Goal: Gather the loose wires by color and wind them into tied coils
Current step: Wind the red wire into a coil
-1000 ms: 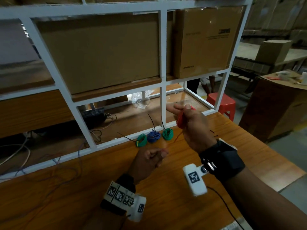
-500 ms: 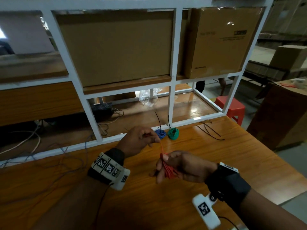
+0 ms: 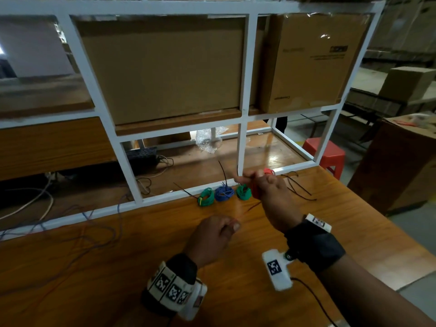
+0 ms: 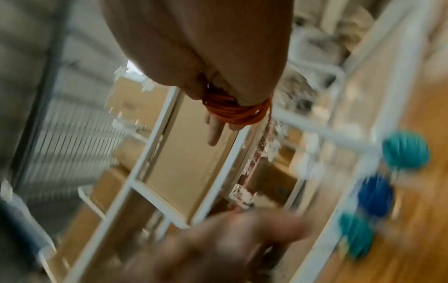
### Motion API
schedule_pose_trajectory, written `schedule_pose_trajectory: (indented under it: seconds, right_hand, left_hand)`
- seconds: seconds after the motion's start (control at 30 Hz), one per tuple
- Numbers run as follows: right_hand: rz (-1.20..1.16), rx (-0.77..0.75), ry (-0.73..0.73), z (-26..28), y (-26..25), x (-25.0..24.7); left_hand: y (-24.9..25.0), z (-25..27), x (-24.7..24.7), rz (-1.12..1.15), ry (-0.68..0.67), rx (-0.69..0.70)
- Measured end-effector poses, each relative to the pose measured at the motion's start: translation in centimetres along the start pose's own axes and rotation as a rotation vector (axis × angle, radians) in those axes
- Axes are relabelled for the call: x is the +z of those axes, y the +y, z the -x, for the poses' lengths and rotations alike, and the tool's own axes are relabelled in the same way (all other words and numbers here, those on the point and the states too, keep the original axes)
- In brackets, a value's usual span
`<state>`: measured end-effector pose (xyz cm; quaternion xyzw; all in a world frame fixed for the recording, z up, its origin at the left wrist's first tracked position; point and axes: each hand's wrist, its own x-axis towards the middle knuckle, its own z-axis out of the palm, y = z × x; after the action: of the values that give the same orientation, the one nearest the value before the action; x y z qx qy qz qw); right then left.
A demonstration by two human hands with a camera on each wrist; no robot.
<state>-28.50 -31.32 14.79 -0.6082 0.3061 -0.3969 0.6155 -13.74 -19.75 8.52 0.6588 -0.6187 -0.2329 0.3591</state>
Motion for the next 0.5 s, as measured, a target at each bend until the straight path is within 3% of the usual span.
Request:
schedule_pose_trajectory:
  seconds: [0.07, 0.13, 0.23, 0.33, 0.5]
  right_hand:
    - [0.352, -0.085, 0.053, 0.0, 1.1, -0.7]
    - [0.625, -0.132, 0.002, 0.1, 1.1, -1.4]
    - [0.812, 0.071, -0.324, 0.5, 1.0, -1.7]
    - [0.628, 0.322, -0.642, 1.8, 1.4, -1.1]
    - [0.052, 0.318, -1.012, 3.5, 0.7, -0.4]
  left_hand:
    - [0.2, 0.2, -1.2, -0.099, 0.016, 0.001]
    - [0.4, 0.2, -2.9, -0.202, 0.038, 0.038]
    - [0.7, -0.4, -5.7, -0.344, 0.147, 0.097]
    - [1.2, -1.8, -7.4, -0.374, 0.185, 0.224]
    - [1.5, -3.7, -8.2, 0.141, 0.077, 0.193]
